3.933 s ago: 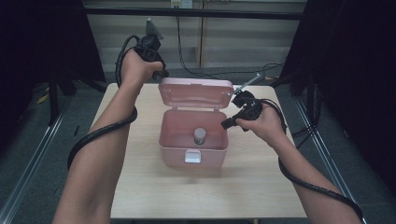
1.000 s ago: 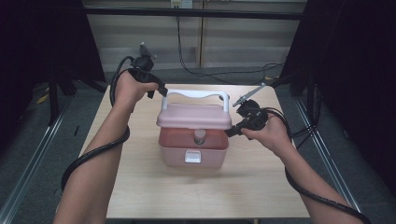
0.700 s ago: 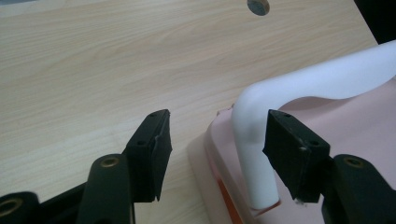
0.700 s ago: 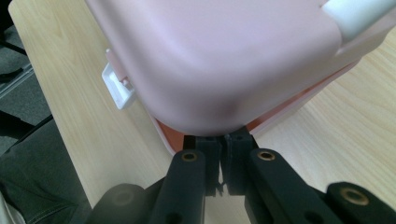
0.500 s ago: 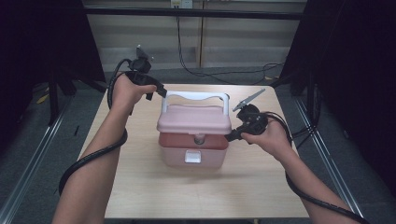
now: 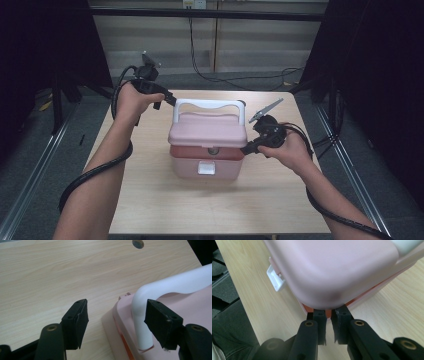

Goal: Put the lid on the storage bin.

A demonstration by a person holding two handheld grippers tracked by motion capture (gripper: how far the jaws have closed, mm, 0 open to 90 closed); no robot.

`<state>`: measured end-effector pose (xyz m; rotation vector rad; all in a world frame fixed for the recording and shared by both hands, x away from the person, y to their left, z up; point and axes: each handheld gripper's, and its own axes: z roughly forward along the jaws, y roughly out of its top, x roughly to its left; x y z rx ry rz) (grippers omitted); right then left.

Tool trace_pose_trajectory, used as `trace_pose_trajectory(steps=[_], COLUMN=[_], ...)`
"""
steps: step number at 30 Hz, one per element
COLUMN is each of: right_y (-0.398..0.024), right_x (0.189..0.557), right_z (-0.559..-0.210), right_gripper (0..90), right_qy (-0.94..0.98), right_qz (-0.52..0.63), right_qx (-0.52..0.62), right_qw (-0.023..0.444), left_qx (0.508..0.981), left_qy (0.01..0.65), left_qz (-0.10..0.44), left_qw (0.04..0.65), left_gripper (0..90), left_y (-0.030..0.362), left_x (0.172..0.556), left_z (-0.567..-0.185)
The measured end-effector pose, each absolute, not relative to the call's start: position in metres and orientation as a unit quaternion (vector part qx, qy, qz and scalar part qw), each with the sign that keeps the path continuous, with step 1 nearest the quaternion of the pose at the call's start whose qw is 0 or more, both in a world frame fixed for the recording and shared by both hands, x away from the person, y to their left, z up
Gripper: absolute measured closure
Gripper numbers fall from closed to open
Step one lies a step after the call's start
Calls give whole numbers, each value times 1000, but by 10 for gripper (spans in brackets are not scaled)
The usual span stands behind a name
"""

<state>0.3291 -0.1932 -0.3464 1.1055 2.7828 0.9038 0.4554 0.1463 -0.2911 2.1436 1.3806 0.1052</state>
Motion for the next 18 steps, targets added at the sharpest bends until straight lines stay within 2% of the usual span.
trace_pose_trajectory(steps=[18], right_y=[-190], right_x=[323], right_z=[-357], right_gripper=[749], right_qy=[897], right_qz=[274], right_qx=[348], right_qw=[10], left_qx=[804], left_qy=[517], left_qz=[44], left_qw=[292], left_gripper=[336], left_y=[152], left_x=[451], left_z=[-299])
